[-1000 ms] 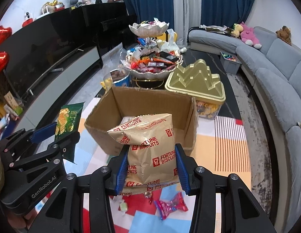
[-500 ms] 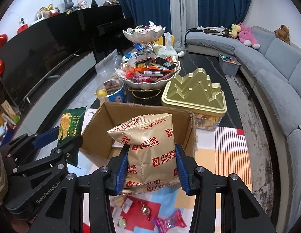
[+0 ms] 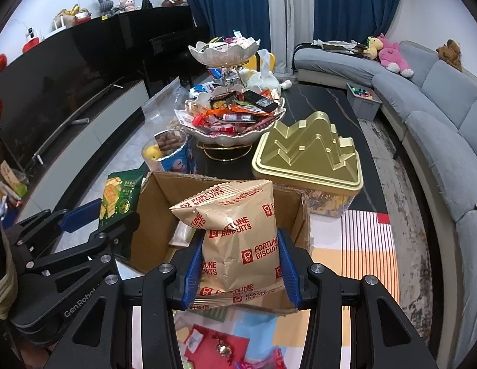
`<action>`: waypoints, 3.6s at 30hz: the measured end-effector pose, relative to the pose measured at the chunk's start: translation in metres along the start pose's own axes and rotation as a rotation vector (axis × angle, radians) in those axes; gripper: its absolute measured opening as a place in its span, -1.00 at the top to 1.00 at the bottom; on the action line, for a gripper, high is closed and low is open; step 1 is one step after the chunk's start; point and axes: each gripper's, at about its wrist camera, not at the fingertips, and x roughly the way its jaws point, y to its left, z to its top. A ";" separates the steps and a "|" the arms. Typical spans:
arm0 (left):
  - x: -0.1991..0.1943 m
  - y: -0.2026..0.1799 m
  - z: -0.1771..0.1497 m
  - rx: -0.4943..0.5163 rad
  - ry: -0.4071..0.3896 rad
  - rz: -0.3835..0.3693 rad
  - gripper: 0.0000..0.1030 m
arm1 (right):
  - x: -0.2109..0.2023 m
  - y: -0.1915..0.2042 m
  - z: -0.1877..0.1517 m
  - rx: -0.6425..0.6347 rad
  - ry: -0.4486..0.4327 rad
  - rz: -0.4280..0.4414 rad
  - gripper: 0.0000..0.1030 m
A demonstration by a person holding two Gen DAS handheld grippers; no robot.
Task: Organize snacks
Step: 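Open right tool over box dropping biscuit packet while left tool releases green packet, then withdraw both open tools from the box back toward the remaining snacks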
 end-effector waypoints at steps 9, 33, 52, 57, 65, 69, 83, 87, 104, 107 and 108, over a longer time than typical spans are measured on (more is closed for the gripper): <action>0.011 0.001 0.003 0.002 0.021 -0.016 0.06 | 0.009 0.000 0.004 -0.016 0.014 0.009 -0.05; -0.027 0.007 0.009 -0.007 -0.046 0.023 -0.40 | -0.025 -0.007 0.005 0.014 -0.054 -0.047 -0.47; -0.067 0.004 -0.017 -0.011 -0.081 0.019 -0.51 | -0.059 -0.006 -0.025 0.033 -0.077 -0.059 -0.47; -0.071 0.004 -0.029 -0.015 -0.077 0.023 -0.51 | -0.066 -0.003 -0.036 0.023 -0.081 -0.069 -0.47; -0.073 0.002 -0.051 -0.014 -0.059 0.028 -0.51 | -0.069 -0.003 -0.052 0.021 -0.067 -0.077 -0.47; -0.074 -0.001 -0.061 -0.008 -0.052 0.032 -0.51 | -0.069 -0.006 -0.062 0.035 -0.058 -0.081 -0.47; -0.057 -0.019 -0.121 0.022 0.035 0.028 -0.51 | -0.059 -0.017 -0.109 0.047 0.005 -0.097 -0.47; -0.053 -0.027 -0.138 0.023 0.063 0.024 -0.51 | -0.058 -0.020 -0.121 0.043 0.020 -0.103 -0.47; -0.030 -0.042 -0.185 0.005 0.141 0.048 -0.51 | -0.031 -0.023 -0.166 -0.059 0.107 -0.068 -0.64; -0.024 -0.044 -0.191 0.007 0.160 0.056 -0.51 | -0.024 -0.026 -0.170 -0.065 0.129 -0.068 -0.65; -0.022 -0.043 -0.193 0.005 0.164 0.059 -0.51 | -0.021 -0.027 -0.172 -0.065 0.135 -0.067 -0.65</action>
